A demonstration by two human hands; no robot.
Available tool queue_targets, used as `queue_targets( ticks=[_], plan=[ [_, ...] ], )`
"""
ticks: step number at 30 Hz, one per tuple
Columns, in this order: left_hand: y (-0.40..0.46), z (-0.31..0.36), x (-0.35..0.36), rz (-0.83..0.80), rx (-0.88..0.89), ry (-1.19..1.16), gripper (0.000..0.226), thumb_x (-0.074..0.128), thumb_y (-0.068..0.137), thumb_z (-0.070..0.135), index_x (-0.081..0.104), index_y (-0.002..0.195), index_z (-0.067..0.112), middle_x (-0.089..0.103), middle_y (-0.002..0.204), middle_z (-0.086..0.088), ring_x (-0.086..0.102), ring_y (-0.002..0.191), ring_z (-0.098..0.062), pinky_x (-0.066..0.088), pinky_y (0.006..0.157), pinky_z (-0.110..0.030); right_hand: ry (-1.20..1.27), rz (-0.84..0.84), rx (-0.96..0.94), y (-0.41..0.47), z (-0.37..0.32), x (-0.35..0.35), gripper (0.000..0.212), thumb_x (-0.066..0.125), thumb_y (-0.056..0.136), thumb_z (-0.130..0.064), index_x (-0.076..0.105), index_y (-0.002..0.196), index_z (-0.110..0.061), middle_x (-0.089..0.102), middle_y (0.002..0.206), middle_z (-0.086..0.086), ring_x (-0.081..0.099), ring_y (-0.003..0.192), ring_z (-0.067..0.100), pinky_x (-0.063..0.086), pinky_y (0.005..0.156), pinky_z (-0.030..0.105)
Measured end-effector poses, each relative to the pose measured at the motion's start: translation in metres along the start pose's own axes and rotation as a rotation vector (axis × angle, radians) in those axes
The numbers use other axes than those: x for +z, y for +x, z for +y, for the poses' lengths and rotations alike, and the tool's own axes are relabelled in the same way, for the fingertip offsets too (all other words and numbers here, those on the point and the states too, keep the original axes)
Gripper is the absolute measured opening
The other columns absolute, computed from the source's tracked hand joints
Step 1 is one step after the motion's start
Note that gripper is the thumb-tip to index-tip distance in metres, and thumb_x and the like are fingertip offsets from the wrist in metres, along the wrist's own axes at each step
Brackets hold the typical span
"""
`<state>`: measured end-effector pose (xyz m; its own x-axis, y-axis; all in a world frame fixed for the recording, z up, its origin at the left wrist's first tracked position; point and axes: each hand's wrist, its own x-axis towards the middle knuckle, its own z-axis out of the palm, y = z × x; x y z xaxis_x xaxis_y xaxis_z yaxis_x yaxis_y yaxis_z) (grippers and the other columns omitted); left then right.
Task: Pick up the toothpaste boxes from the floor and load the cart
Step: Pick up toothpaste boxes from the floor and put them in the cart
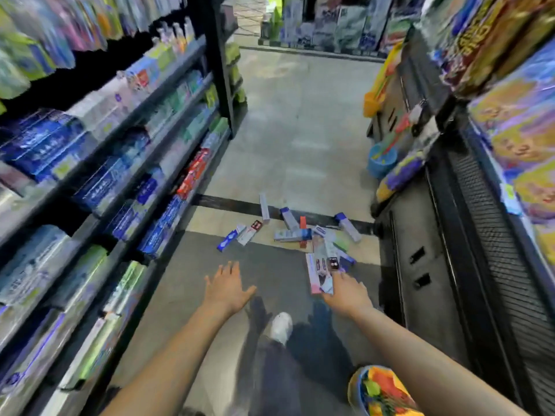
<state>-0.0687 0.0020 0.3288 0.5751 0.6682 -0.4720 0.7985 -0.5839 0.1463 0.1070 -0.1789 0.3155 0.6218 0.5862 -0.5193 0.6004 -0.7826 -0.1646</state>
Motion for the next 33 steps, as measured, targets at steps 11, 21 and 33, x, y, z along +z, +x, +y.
queue_targets(
  ticks=[11, 21, 33],
  plan=[
    [0.216, 0.102, 0.005, -0.250, 0.124, -0.141, 0.073, 0.043, 0.082, 0.056, 0.037, 0.140, 0.011, 0.047, 0.140, -0.009, 0.045, 0.127, -0.028, 0.037, 0.106, -0.040, 0.110, -0.070, 0.247, 0.157, 0.067, -0.033, 0.053, 0.050, 0.089, -0.038, 0.038, 0.136, -0.017, 0.048, 0.137, 0.007, 0.049, 0.124, 0.027, 0.038, 0.102, 0.038],
    [0.356, 0.173, 0.109, -0.505, 0.110, -0.074, 0.048, 0.049, 0.091, 0.043, 0.041, 0.127, 0.013, 0.051, 0.131, -0.008, 0.050, 0.119, -0.027, 0.045, 0.093, -0.039, 0.263, -0.281, 0.418, 0.307, 0.154, 0.047, 0.047, 0.047, 0.090, -0.037, 0.041, 0.132, -0.017, 0.048, 0.138, 0.006, 0.047, 0.125, 0.027, 0.042, 0.098, 0.037],
    [0.546, 0.222, 0.324, -0.603, 0.005, -0.151, 0.059, 0.050, 0.091, 0.043, 0.035, 0.137, 0.010, 0.046, 0.139, -0.011, 0.048, 0.123, -0.027, 0.043, 0.096, -0.036, 0.393, -0.276, 0.390, 0.536, 0.233, 0.220, 0.057, 0.057, 0.092, -0.036, 0.036, 0.139, -0.011, 0.049, 0.136, 0.011, 0.047, 0.125, 0.027, 0.038, 0.098, 0.034]
  ],
)
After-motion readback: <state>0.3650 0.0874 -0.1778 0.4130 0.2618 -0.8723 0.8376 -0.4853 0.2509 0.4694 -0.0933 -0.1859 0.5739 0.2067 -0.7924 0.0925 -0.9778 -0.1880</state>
